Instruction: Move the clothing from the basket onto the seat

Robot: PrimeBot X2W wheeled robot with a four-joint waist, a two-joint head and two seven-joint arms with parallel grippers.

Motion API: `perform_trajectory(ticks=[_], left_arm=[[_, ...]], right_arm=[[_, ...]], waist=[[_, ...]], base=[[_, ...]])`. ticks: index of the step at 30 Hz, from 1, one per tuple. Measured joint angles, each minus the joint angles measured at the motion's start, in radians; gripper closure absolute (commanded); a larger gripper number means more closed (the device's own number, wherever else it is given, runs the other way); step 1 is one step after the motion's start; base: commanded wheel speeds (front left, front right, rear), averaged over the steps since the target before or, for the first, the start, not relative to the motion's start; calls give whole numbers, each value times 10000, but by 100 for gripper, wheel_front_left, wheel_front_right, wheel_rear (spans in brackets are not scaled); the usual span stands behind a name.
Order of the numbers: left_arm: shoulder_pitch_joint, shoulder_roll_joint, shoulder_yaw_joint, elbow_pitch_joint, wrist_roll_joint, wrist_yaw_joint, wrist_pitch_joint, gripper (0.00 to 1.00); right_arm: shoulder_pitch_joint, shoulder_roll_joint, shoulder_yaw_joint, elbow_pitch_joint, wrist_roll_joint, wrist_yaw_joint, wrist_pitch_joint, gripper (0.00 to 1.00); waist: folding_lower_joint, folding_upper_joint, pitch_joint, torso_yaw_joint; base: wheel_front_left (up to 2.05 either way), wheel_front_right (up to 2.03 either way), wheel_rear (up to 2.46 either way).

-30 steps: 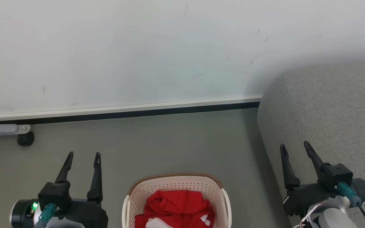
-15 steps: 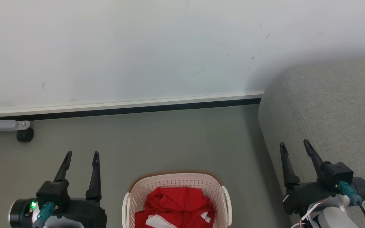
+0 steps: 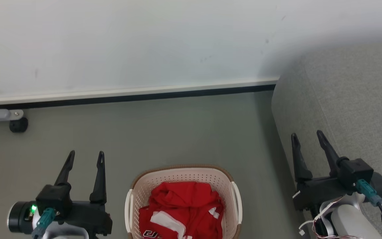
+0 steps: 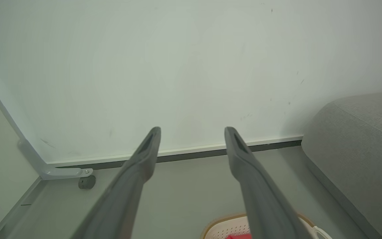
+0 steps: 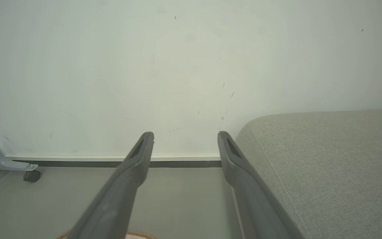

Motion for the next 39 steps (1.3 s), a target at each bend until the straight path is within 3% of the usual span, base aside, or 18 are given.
perform_trajectory(ticks=[18, 39], left_arm=[[-1504, -29, -244, -222, 12, -117, 318, 0], [-3478, -280, -1200, 1413, 253, -986, 807, 0]], right_arm=[[-1375, 267, -201, -1108, -171, -71, -27, 0], [-3188, 773, -48, -2027, -617, -115, -31, 0]], waist=[[2, 1, 2182, -292], [1, 2, 5264, -781]], base=[[0, 0, 0], [0, 0, 0]])
